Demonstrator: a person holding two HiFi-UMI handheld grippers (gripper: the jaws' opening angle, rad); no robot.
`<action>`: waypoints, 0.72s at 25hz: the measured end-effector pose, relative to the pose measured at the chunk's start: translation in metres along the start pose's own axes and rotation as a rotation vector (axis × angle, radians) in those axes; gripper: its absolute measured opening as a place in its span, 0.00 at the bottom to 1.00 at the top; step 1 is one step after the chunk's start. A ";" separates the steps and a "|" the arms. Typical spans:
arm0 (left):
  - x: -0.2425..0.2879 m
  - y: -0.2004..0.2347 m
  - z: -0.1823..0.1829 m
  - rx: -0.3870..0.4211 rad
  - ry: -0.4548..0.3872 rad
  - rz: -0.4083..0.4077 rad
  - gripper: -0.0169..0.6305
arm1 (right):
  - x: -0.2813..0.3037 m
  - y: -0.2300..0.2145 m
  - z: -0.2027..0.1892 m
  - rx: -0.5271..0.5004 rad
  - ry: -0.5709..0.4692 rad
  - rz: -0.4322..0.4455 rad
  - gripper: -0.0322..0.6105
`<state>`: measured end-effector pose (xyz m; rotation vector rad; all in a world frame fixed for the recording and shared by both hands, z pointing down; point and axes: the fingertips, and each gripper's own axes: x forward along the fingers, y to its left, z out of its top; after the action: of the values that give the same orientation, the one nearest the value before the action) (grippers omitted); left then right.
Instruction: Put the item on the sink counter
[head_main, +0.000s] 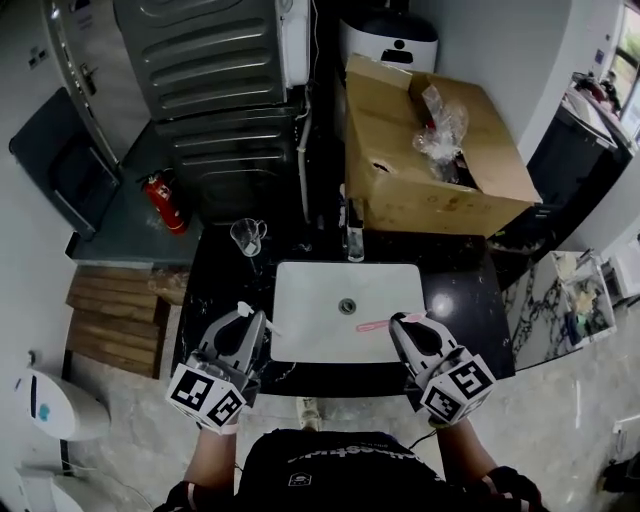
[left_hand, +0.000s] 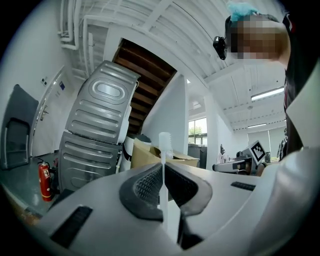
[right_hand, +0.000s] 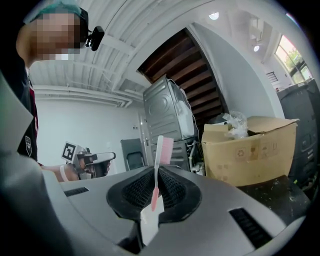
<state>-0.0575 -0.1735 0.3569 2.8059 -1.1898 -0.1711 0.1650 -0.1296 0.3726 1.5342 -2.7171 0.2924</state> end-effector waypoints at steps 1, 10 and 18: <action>0.006 0.013 0.003 0.000 -0.004 -0.005 0.06 | 0.013 0.000 0.003 -0.004 0.000 -0.003 0.13; 0.046 0.094 0.014 -0.010 -0.004 -0.057 0.06 | 0.089 -0.002 0.022 -0.018 0.004 -0.051 0.13; 0.072 0.117 0.006 -0.036 0.002 -0.025 0.06 | 0.121 -0.021 0.023 -0.011 0.032 -0.027 0.13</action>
<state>-0.0917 -0.3067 0.3604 2.7905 -1.1395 -0.1900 0.1223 -0.2467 0.3649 1.5488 -2.6674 0.2983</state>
